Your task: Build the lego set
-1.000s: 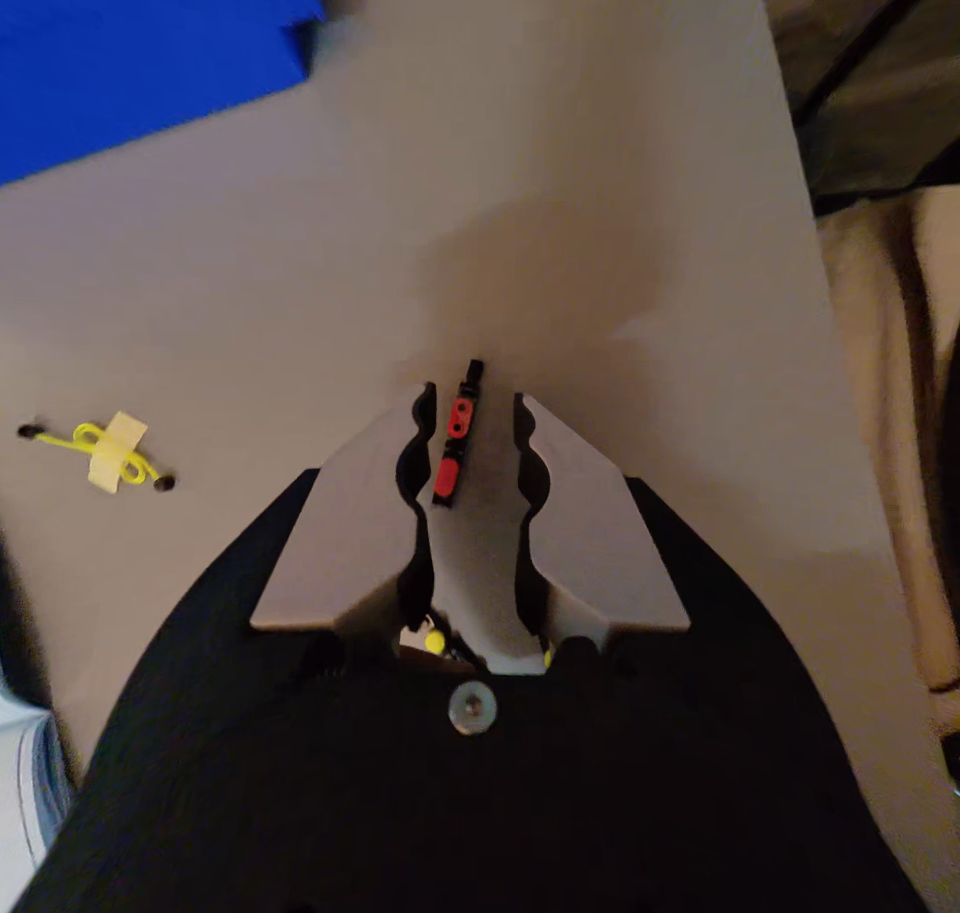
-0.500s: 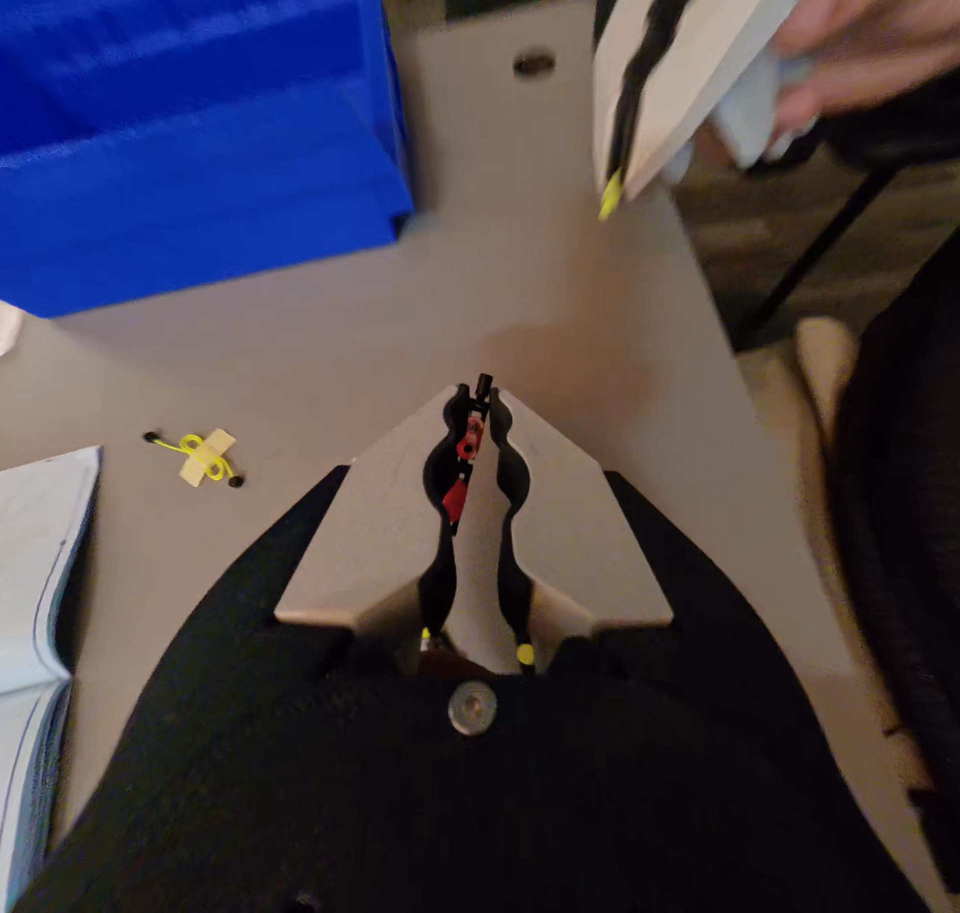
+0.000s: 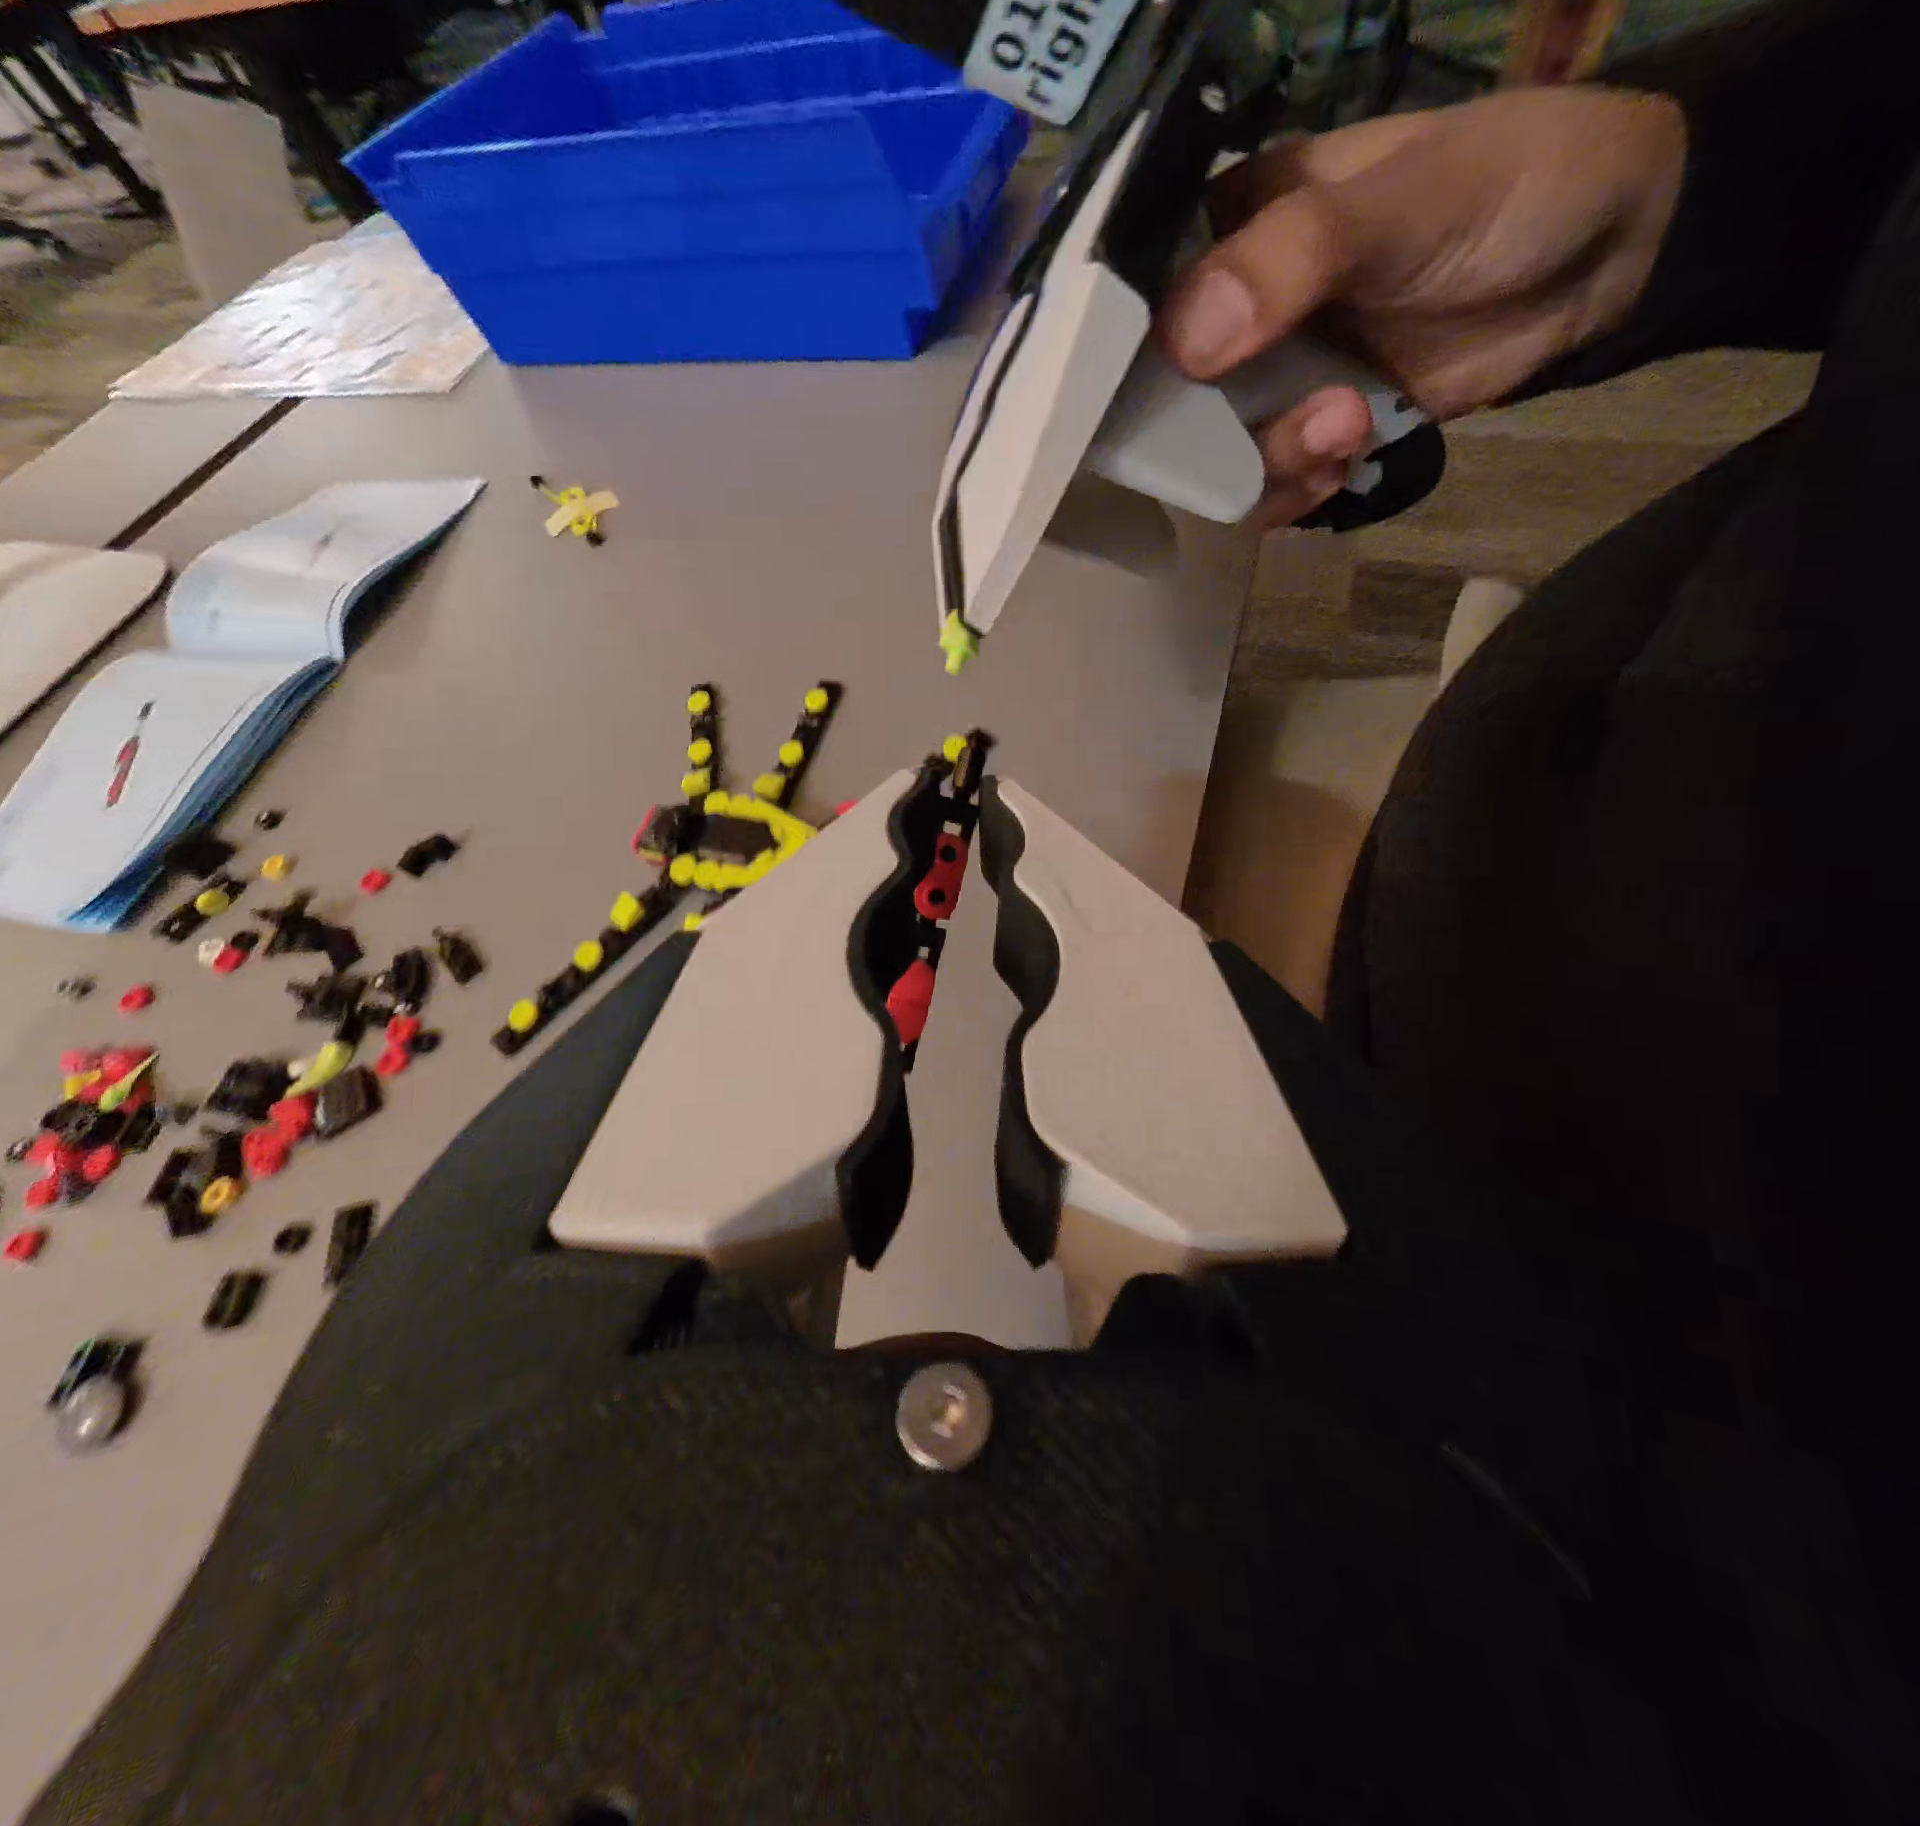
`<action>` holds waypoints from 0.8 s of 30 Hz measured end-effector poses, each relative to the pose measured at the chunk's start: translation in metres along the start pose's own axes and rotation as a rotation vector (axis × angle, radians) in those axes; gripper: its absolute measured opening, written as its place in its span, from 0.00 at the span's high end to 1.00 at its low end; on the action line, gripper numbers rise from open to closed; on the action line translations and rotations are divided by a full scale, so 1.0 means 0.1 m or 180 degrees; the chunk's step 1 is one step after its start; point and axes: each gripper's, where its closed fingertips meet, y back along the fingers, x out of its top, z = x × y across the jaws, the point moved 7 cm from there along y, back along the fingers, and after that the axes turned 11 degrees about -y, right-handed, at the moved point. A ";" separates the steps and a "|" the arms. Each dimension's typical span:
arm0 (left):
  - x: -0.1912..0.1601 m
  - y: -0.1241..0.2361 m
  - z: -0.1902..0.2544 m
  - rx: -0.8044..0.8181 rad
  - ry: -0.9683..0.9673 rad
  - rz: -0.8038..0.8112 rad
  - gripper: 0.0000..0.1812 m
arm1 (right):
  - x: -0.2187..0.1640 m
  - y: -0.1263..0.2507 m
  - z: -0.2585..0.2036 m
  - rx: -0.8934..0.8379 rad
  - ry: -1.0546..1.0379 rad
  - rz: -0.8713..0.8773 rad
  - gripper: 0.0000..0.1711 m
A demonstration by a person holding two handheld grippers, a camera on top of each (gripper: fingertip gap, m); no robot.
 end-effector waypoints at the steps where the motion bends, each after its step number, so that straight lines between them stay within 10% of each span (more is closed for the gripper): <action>1: -0.02 0.04 0.02 0.0019 -0.0050 -0.0057 0.96 | -0.02 -0.08 0.02 0.0033 -0.0061 -0.0137 1.00; 24: -0.09 0.00 0.06 -0.0054 0.0057 -0.0113 0.97 | -0.12 -0.15 0.10 -0.0057 -0.0130 -0.0231 1.00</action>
